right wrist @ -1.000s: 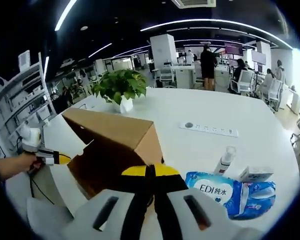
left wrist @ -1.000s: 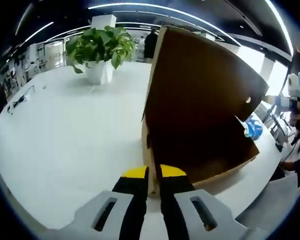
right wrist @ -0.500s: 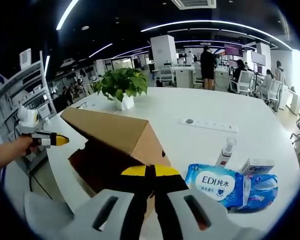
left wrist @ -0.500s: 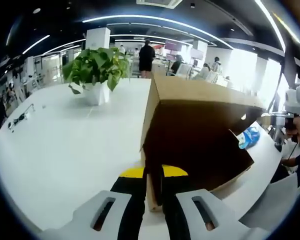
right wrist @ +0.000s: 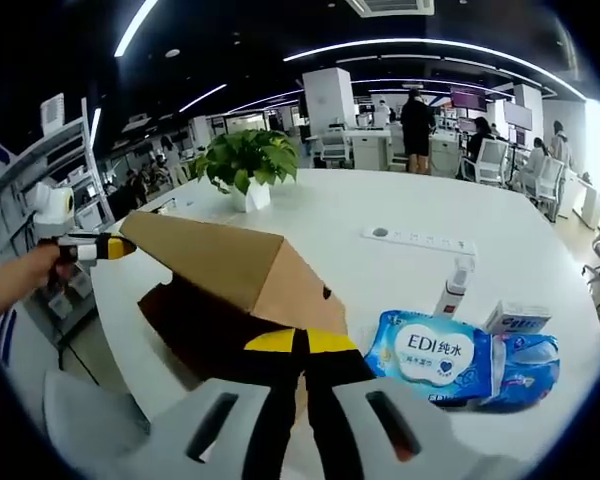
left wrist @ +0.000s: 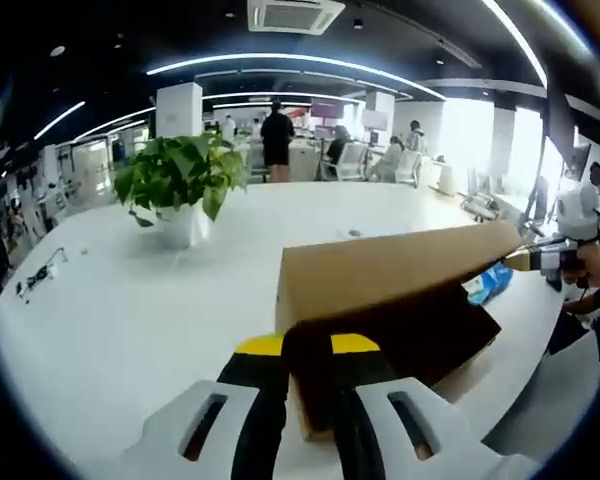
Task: Operate the shoe box by opening the lid, removing the specified soft item, and placing it in the target area until the item is outside and the box remains undamaged.
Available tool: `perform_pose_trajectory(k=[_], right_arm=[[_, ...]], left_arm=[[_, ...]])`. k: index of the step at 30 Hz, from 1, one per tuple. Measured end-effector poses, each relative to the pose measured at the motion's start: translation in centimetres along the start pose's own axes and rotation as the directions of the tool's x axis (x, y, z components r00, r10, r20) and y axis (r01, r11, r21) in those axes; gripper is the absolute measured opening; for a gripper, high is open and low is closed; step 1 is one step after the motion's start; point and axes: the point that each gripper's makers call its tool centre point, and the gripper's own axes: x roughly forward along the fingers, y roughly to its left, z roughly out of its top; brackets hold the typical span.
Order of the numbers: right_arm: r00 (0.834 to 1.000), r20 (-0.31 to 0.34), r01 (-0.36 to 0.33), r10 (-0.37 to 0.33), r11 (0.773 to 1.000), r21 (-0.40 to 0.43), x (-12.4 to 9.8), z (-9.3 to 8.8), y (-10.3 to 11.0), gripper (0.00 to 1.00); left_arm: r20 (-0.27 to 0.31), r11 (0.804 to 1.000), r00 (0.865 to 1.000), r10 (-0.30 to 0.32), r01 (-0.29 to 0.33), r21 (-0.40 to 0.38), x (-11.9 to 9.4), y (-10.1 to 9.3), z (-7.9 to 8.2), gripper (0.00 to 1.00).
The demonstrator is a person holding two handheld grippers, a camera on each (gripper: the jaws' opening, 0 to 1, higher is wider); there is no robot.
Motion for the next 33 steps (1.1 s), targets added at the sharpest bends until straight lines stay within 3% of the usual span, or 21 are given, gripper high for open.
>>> perform_pose_trajectory(k=[9,20,33], right_arm=[[1.000,-0.016,-0.019,0.019,1.000,-0.017,-0.2,-1.4,0.4,0.00],[0.998,-0.028,-0.062,0.059,0.992,-0.106,-0.1,-3.0,1.3,0.11],[0.992,-0.050,-0.120,0.113,0.978,-0.169,-0.1,-4.6,2.5,0.20]], left_arm=[[-0.038,1.000,0.999,-0.002,0.003,0.011,-0.1,0.0,-1.5,0.11],[-0.082,1.000,0.997,-0.006,0.008,0.026,0.0,-0.2,-3.3,0.14],[-0.139,0.998,0.989,-0.050,0.056,0.040,-0.3,-1.2,-5.2,0.23]])
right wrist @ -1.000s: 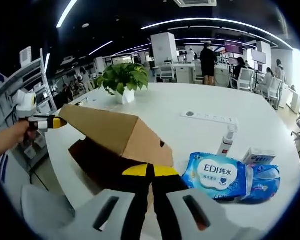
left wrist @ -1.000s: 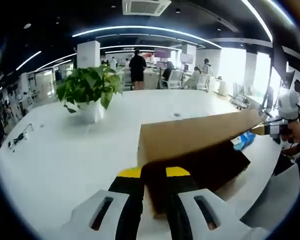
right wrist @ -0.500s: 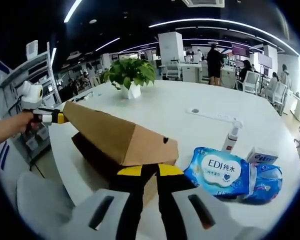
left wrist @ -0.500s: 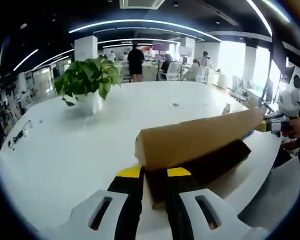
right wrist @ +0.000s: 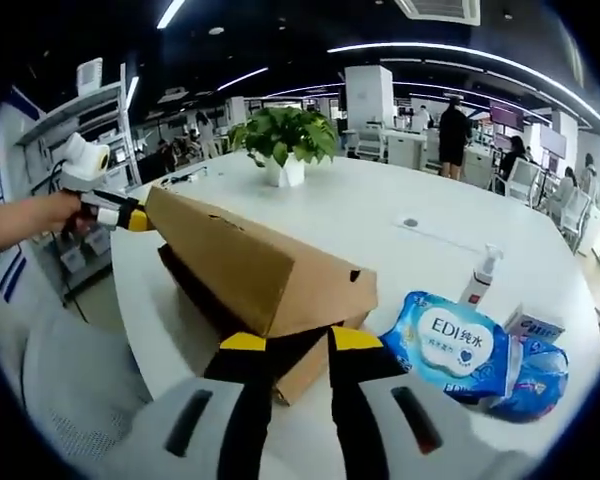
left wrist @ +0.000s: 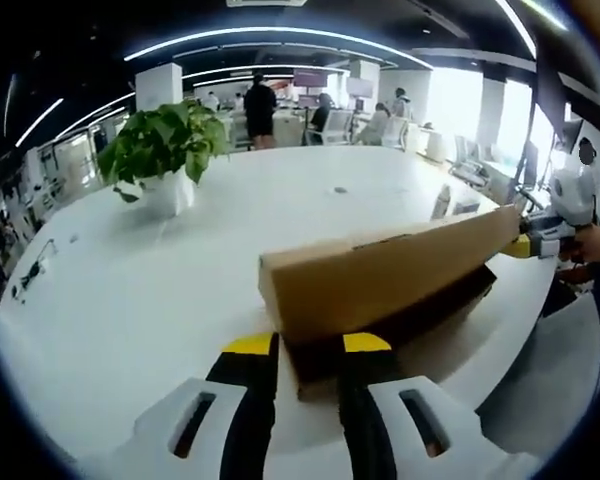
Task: Operate the shoe box by opening the lid, removing the specified soft item, and placing it in the target area until the item is outside and the box remains undamaged.
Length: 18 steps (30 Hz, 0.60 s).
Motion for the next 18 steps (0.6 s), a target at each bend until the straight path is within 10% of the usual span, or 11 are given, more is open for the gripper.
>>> perform_pose_trajectory(k=[18], right_arm=[[0.997,-0.051,-0.059,0.056,0.997,-0.051,0.5,-2.2,1.4,0.27]], left_arm=[[-0.087,0.998,0.996,-0.035,0.039,0.046,0.6,-1.2,-3.1,0.29]])
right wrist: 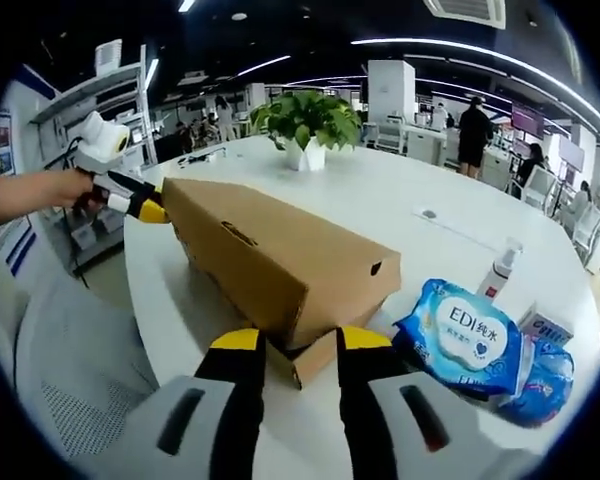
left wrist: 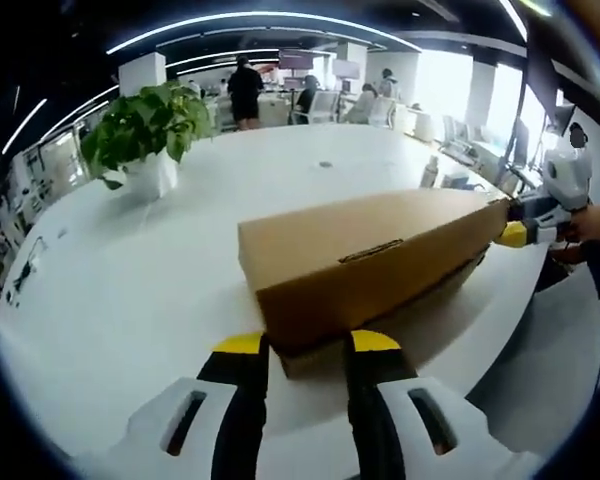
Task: Operate the shoe box by opening the lid, removing the specified soft item, and placing it in the target area until the item is outside and the box remains undamaged.
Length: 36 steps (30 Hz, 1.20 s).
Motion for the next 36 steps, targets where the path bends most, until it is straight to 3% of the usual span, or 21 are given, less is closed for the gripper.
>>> perform_pose_trajectory(k=[23,36], right_arm=[[0.996,-0.086,-0.028,0.027,1.000,-0.010,1.7,-2.8,0.3,0.31],[0.998,-0.064,-0.029,0.029,1.000,0.003,0.7,-2.0,-0.2,0.34]], left_arm=[[-0.081,0.999,0.996,-0.034,0.034,0.001,1.8,-0.4,-3.0,0.33],[-0.086,0.999,0.995,-0.044,0.046,0.017,1.0,-0.8,-3.0,0.37]])
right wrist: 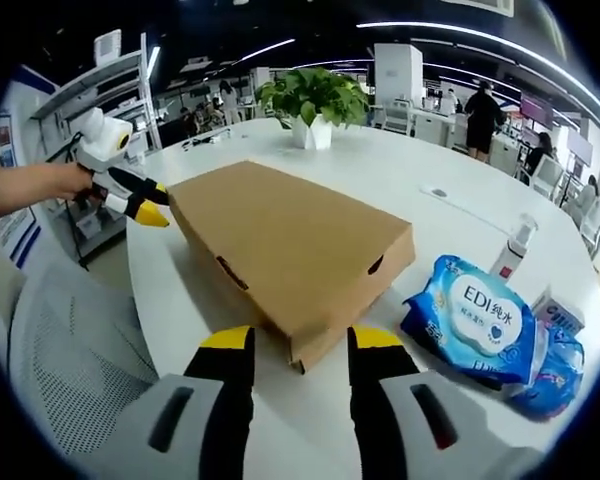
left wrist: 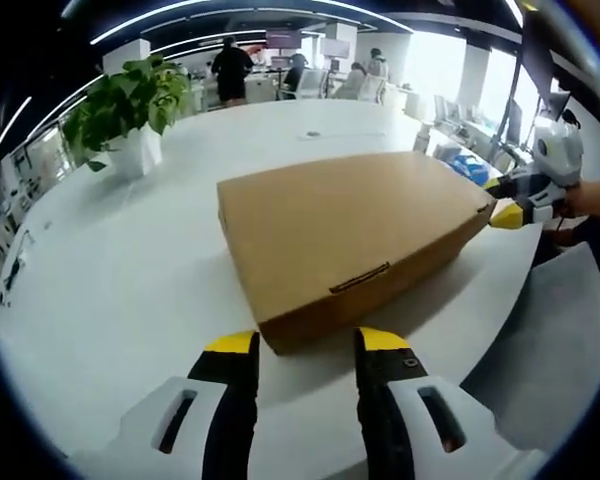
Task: Operate the shoe box by opening the lid, removing the specified soft item, and placing it in the target area until the item is outside and the box remains undamaged.
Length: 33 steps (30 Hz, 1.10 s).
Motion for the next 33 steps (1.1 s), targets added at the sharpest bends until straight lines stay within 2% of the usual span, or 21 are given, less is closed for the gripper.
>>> perform_pose_trajectory(k=[11,18,33], right_arm=[[1.000,0.015,-0.014,0.013,1.000,0.008,0.3,0.8,0.1,0.34],[1.000,0.007,-0.018,0.018,1.000,0.016,1.0,0.7,0.6,0.34],[1.000,-0.021,-0.013,0.013,1.000,0.010,1.6,-0.1,0.6,0.34]], left_arm=[[0.011,1.000,1.000,-0.002,0.002,0.030,0.0,0.3,1.4,0.38],[0.003,0.999,1.000,0.000,-0.001,0.038,0.5,0.5,1.1,0.38],[-0.004,1.000,1.000,0.001,-0.001,-0.023,1.8,0.6,0.5,0.42]])
